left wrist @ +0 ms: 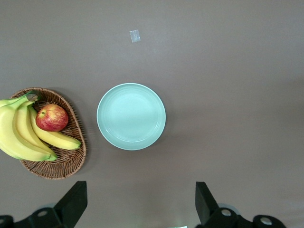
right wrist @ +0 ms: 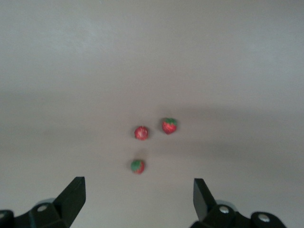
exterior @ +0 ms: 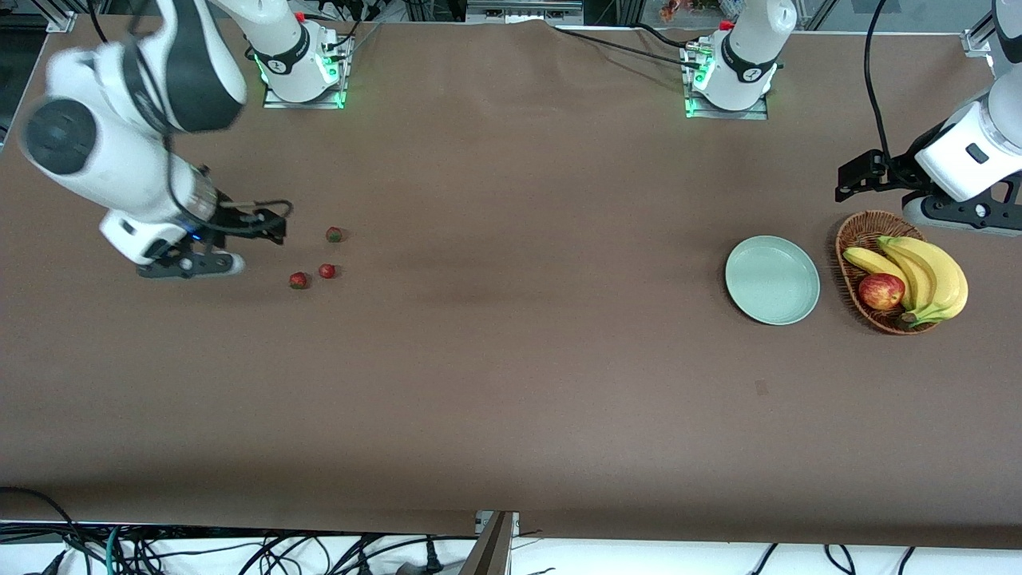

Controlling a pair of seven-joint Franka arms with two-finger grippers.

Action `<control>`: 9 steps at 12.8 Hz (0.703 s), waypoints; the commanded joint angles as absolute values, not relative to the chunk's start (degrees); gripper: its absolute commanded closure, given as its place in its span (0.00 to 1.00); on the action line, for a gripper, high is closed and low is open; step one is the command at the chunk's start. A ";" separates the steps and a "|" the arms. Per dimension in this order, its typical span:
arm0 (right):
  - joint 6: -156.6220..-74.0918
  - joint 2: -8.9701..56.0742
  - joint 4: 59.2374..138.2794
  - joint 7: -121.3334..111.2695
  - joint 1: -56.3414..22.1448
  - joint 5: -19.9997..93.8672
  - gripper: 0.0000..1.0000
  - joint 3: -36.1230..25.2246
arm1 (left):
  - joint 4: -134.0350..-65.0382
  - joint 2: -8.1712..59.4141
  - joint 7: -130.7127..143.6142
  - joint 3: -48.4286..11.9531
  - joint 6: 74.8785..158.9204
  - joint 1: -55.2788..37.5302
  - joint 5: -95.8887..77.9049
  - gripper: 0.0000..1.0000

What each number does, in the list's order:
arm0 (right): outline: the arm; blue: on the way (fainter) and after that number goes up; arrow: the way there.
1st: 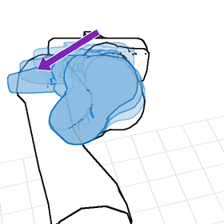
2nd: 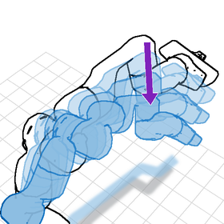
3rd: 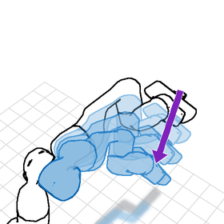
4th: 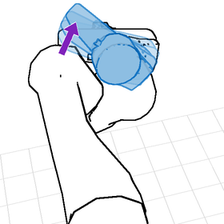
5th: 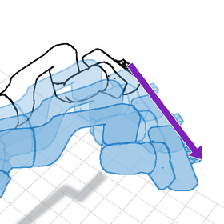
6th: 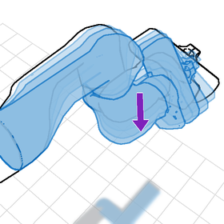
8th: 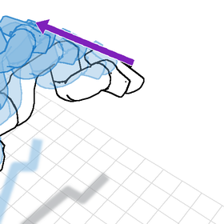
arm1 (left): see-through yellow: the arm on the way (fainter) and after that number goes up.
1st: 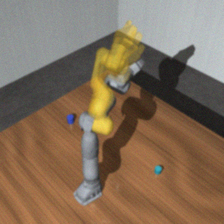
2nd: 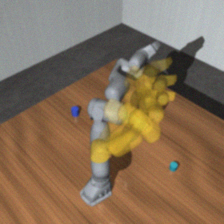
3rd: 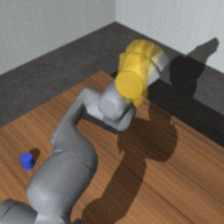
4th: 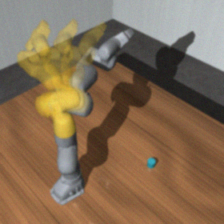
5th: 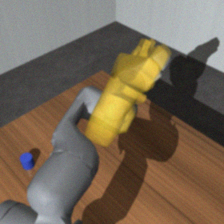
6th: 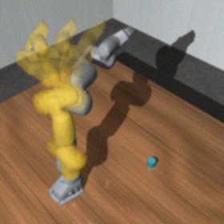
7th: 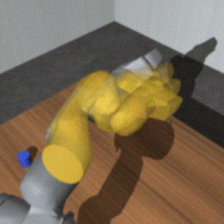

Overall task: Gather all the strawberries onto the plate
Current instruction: 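Reach the right gripper down to a strawberry and grasp it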

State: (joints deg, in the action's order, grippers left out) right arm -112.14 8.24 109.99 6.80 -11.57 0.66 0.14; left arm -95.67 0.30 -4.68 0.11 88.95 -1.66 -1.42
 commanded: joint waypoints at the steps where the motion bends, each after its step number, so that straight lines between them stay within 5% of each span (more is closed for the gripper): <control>1: -120.74 11.31 115.75 7.99 -11.60 1.14 0.00 0.35 | -95.89 0.44 -4.31 0.79 89.03 -1.93 -2.46 0.00; 9: -138.59 18.19 125.76 12.83 -11.95 1.84 0.06 1.75 | -95.10 0.53 -4.22 0.62 89.03 -2.11 -2.46 0.00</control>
